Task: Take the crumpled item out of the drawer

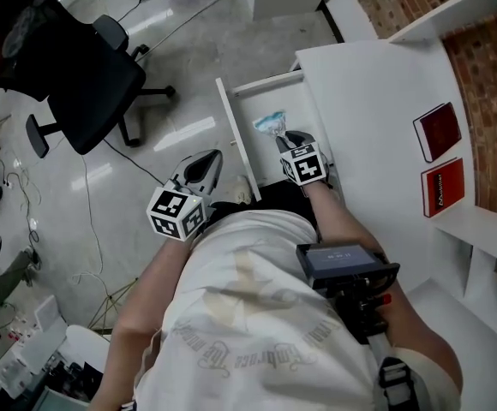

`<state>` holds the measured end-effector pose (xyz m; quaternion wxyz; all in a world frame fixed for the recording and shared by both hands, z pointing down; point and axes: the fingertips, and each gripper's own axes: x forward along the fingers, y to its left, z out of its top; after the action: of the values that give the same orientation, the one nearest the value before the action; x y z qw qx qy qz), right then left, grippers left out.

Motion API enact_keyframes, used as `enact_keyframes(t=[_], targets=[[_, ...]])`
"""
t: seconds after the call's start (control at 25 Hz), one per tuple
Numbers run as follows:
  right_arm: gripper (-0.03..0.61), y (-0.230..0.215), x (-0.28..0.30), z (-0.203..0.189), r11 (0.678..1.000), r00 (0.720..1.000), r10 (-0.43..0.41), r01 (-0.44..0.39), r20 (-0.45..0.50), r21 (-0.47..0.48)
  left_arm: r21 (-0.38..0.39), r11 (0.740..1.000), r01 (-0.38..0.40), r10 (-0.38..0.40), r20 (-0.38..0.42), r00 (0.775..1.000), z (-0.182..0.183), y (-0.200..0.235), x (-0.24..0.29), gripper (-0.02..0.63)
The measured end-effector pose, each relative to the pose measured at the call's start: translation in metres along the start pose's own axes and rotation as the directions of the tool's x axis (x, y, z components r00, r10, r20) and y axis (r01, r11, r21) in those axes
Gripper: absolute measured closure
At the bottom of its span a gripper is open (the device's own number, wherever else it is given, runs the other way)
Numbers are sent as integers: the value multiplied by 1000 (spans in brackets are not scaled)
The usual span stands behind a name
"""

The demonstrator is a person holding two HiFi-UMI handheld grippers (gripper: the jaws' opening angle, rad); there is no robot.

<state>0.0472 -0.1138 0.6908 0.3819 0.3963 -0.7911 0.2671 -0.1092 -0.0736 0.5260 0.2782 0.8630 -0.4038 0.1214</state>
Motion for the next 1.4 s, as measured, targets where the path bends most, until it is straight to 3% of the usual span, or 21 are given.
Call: enact_keyframes(t=[0.84,1.4], targets=[[484,-8,-64,37,999,983,-4,-5,182,45,52,996,73,-74,29,997,16,-30,19,594],[485,7,-92,62,1000,964,10,-15,267,16,79,993,92,-97,53,994,26,-34,17,594]])
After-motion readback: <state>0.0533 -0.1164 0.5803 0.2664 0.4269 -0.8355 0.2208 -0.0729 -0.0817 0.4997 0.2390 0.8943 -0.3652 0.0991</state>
